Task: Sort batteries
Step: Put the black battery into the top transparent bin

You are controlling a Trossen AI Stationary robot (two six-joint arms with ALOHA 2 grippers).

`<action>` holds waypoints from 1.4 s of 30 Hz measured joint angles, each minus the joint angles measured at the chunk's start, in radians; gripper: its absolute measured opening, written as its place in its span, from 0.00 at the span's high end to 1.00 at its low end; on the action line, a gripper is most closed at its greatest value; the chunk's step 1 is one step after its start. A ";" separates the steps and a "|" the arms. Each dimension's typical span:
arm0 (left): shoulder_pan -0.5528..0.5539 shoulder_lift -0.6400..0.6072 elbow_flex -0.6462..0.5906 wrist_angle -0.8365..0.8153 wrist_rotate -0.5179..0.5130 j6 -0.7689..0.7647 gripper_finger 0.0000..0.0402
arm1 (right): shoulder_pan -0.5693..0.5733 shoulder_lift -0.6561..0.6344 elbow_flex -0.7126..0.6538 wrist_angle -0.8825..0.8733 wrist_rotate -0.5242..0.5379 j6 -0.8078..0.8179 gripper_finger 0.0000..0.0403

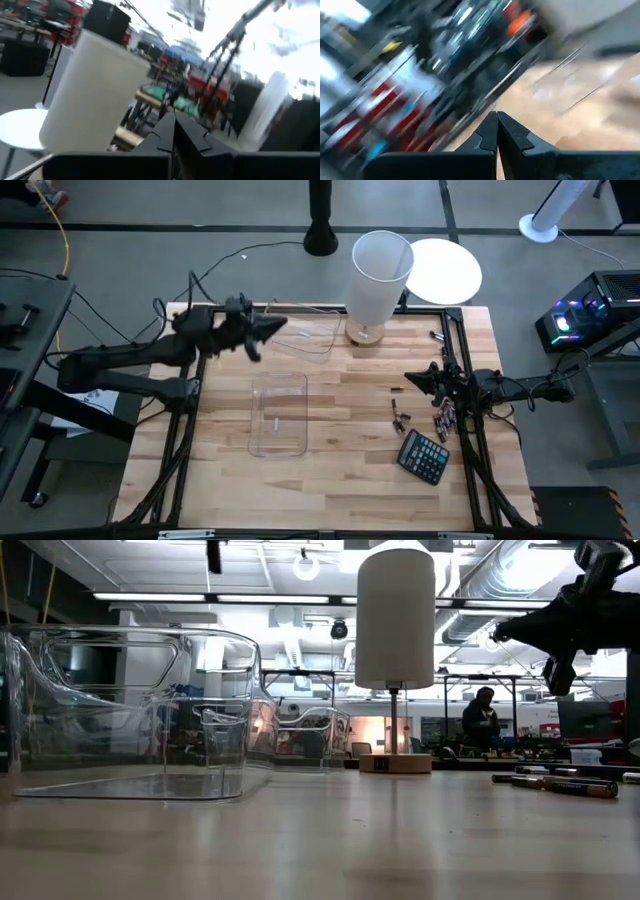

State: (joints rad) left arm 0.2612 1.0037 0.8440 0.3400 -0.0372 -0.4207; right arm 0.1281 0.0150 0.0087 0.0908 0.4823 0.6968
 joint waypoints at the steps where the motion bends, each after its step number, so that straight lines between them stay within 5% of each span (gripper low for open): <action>1: 0.013 0.010 0.024 0.001 0.000 -0.018 1.00 | -0.001 -0.001 0.000 0.019 0.088 0.043 1.00; 5: 0.049 0.024 0.081 0.003 -0.003 -0.035 1.00 | -0.005 -0.002 0.000 0.158 0.364 0.449 1.00; 8: 0.064 0.025 0.087 -0.002 -0.038 -0.040 1.00 | -0.013 0.000 0.006 0.212 0.436 0.452 1.00; 11: 0.068 0.025 0.087 -0.016 -0.069 -0.048 1.00 | -0.050 0.018 0.030 0.394 0.388 0.289 1.00; 15: 0.081 0.025 0.087 -0.063 -0.083 -0.031 1.00 | -0.113 0.123 0.164 0.473 0.137 0.036 1.00; 22: 0.165 0.018 0.087 -0.163 0.016 -0.061 1.00 | -0.155 0.457 0.503 0.017 0.034 -0.005 1.00; 27: 0.216 -0.016 0.087 -0.329 0.126 -0.064 1.00 | -0.160 0.668 0.664 -0.032 0.091 0.031 1.00; 30: 0.215 -0.033 0.087 -0.392 0.135 -0.068 1.00 | -0.172 0.778 0.762 -0.141 -0.035 -0.041 1.00; 35: 0.150 0.047 0.088 -0.402 0.291 -0.049 0.97 | -0.175 0.881 0.966 -0.455 -0.176 -0.047 1.00; 42: 0.082 0.194 0.087 -0.429 0.301 0.059 0.85 | -0.157 0.928 1.160 -0.893 -0.243 -0.067 1.00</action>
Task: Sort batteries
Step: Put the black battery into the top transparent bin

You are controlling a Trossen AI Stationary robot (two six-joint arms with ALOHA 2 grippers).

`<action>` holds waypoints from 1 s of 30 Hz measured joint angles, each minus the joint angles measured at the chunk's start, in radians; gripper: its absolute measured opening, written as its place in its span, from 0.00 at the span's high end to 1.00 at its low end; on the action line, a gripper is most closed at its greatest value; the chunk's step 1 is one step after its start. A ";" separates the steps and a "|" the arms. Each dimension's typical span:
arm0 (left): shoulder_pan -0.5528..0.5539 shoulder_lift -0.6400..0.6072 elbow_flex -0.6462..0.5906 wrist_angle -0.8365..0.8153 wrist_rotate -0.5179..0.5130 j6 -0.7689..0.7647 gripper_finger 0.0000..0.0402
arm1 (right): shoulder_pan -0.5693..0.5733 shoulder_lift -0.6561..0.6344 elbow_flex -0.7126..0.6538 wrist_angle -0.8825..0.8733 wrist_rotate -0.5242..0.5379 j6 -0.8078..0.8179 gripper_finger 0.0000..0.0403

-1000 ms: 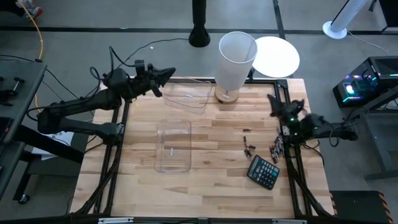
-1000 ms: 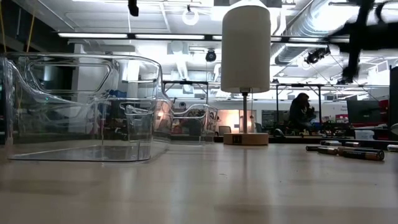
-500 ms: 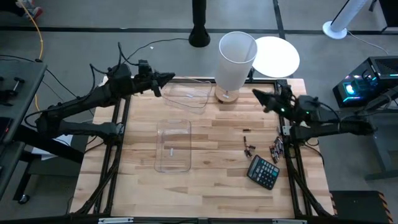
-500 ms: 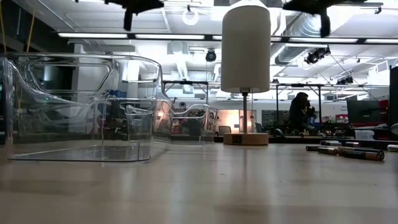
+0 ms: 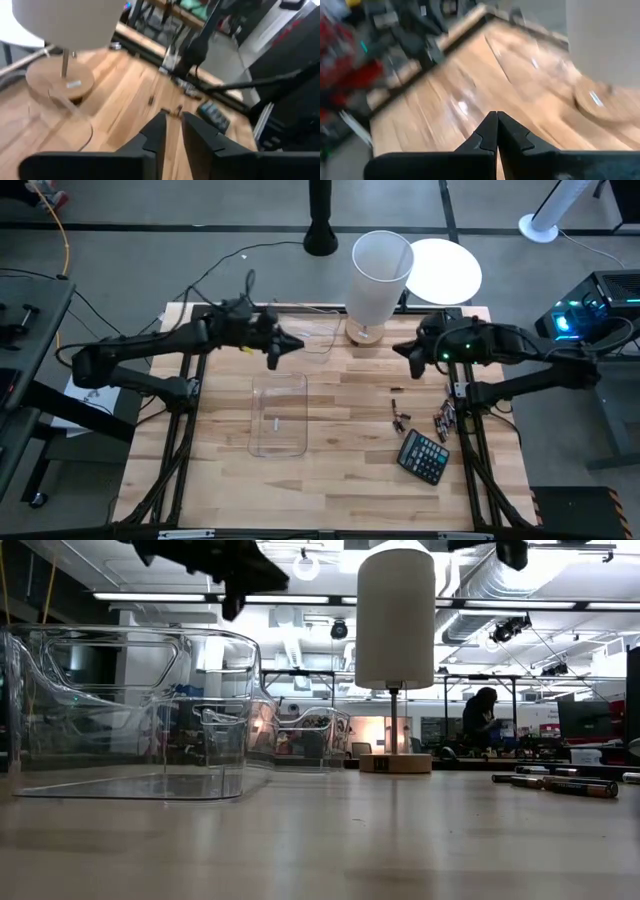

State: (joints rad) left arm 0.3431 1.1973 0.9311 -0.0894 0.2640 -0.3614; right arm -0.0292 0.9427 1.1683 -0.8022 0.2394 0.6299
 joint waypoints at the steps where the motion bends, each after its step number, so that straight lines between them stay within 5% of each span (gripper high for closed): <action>1: 0.000 0.005 -0.001 -0.008 0.001 0.000 0.83 | -0.001 0.007 -0.002 -0.055 -0.007 0.001 1.00; 7: 0.019 -0.042 -0.001 -0.013 0.097 -0.002 0.75 | -0.005 0.098 -0.119 -0.341 -0.018 0.021 0.94; 13: 0.052 -0.129 0.000 -0.020 0.093 0.025 0.74 | -0.062 0.217 -0.310 -0.214 -0.164 -0.148 0.69; 19: 0.086 -0.162 0.000 -0.023 0.087 0.032 0.73 | -0.128 0.351 -0.421 -0.092 -0.102 -0.399 0.47; 30: 0.091 -0.163 0.000 -0.066 0.087 0.032 0.73 | -0.168 0.539 -0.464 0.116 -0.108 -0.683 0.48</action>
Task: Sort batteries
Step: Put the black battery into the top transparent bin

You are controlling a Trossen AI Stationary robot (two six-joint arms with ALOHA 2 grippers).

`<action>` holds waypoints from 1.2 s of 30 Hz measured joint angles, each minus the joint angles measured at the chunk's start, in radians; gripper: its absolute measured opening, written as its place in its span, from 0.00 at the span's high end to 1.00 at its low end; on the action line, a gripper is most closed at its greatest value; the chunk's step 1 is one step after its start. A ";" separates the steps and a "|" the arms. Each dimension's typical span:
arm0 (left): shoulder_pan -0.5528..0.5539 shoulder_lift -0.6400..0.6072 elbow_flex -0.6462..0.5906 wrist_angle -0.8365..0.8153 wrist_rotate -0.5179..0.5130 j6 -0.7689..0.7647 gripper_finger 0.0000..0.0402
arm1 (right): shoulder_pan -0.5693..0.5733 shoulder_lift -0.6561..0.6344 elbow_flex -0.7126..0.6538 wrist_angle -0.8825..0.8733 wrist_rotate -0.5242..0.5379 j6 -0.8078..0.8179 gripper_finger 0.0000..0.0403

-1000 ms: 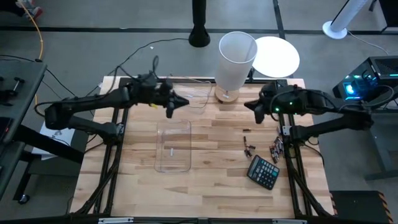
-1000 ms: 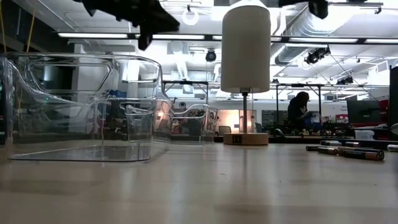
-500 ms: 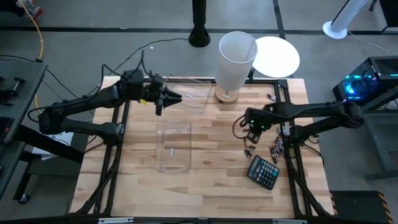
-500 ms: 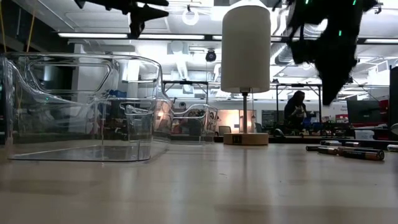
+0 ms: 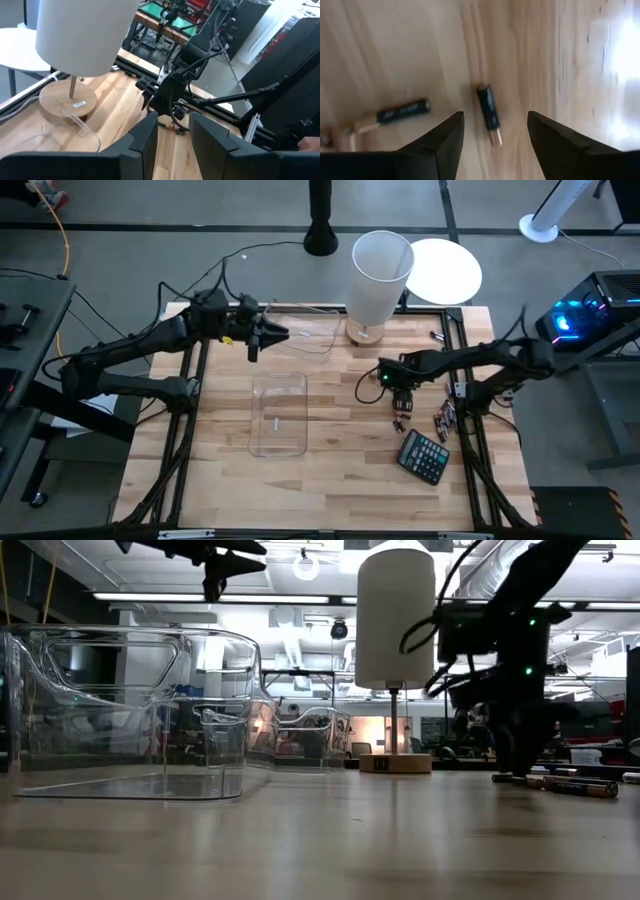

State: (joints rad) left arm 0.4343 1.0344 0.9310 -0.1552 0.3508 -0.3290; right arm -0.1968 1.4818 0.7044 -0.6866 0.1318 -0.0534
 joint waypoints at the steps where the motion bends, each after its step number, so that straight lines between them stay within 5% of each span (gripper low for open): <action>1: 0.000 0.000 0.000 -0.006 0.000 0.000 0.73 | -0.004 0.016 0.002 0.002 -0.001 0.001 0.49; 5: 0.000 0.000 0.000 -0.017 0.002 0.000 0.74 | -0.013 0.072 0.008 -0.007 -0.033 0.024 0.60; 9: 0.011 -0.052 0.000 0.014 0.025 0.003 0.74 | -0.011 0.061 0.030 -0.027 -0.059 0.087 0.92; 16: 0.052 -0.235 0.002 0.043 -0.079 0.056 0.74 | -0.001 -0.048 0.267 -0.006 -0.047 0.180 0.98; 23: 0.071 -0.290 0.002 -0.036 -0.154 0.073 0.74 | 0.004 0.035 0.574 0.279 0.076 0.161 0.98; 27: 0.071 -0.272 -0.001 -0.088 -0.154 0.080 0.74 | -0.036 0.164 0.692 0.345 0.059 0.166 0.96; 36: 0.070 -0.260 -0.001 -0.113 -0.153 0.080 0.74 | -0.084 0.393 0.983 0.155 0.052 0.169 0.65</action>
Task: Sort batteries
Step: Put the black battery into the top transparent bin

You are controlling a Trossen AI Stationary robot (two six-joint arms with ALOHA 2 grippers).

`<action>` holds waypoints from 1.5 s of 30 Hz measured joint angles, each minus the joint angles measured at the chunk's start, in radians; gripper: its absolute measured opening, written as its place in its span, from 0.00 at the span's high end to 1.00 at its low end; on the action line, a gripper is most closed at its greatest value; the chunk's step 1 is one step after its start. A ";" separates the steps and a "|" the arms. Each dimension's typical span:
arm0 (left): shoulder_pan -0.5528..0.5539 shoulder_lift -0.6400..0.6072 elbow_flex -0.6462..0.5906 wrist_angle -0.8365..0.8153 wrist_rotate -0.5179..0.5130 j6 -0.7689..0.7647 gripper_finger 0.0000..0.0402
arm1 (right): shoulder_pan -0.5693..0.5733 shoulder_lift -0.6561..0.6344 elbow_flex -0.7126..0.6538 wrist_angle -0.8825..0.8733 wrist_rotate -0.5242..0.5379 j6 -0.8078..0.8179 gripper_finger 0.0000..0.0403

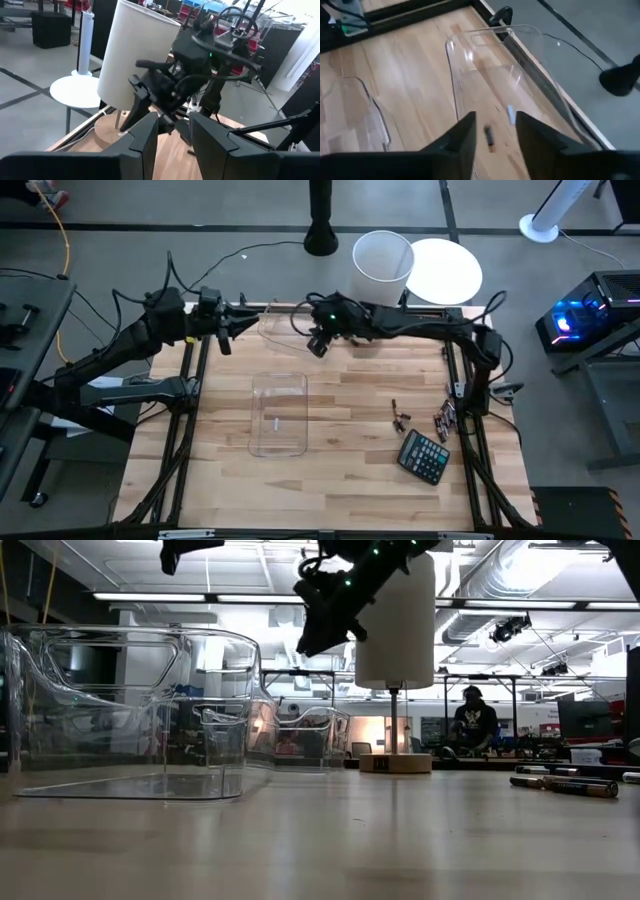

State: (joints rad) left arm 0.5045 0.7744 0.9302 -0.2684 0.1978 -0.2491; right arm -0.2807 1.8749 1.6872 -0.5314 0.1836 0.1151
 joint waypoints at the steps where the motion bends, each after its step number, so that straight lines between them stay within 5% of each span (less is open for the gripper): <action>1: 0.000 -0.001 0.000 0.000 0.000 0.000 0.74 | -0.001 0.004 0.027 -0.044 0.000 -0.019 0.61; 6: 0.000 -0.001 0.000 -0.001 0.001 -0.001 0.74 | 0.018 -0.042 0.083 -0.299 -0.035 -0.076 0.52; 10: 0.000 -0.001 0.000 -0.005 0.001 -0.001 0.74 | 0.075 -0.177 -0.040 -0.502 -0.066 0.050 0.51; 16: 0.000 -0.001 0.000 -0.005 0.000 -0.011 0.74 | 0.194 -0.427 -0.465 -0.517 -0.160 0.624 0.51; 22: 0.000 -0.001 0.000 -0.005 0.000 -0.037 0.74 | 0.263 -0.487 -0.731 -0.387 -0.166 1.060 0.51; 31: 0.000 -0.001 0.001 -0.004 -0.001 -0.037 0.74 | 0.301 -0.349 -0.843 -0.354 -0.139 1.210 0.51; 45: 0.000 -0.001 0.001 -0.005 -0.001 -0.038 0.74 | 0.294 -0.180 -0.841 -0.226 -0.149 1.140 0.55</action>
State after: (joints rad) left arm 0.5045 0.7738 0.9310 -0.2729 0.1967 -0.2871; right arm 0.0131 1.6945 0.8463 -0.7571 0.0351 1.2552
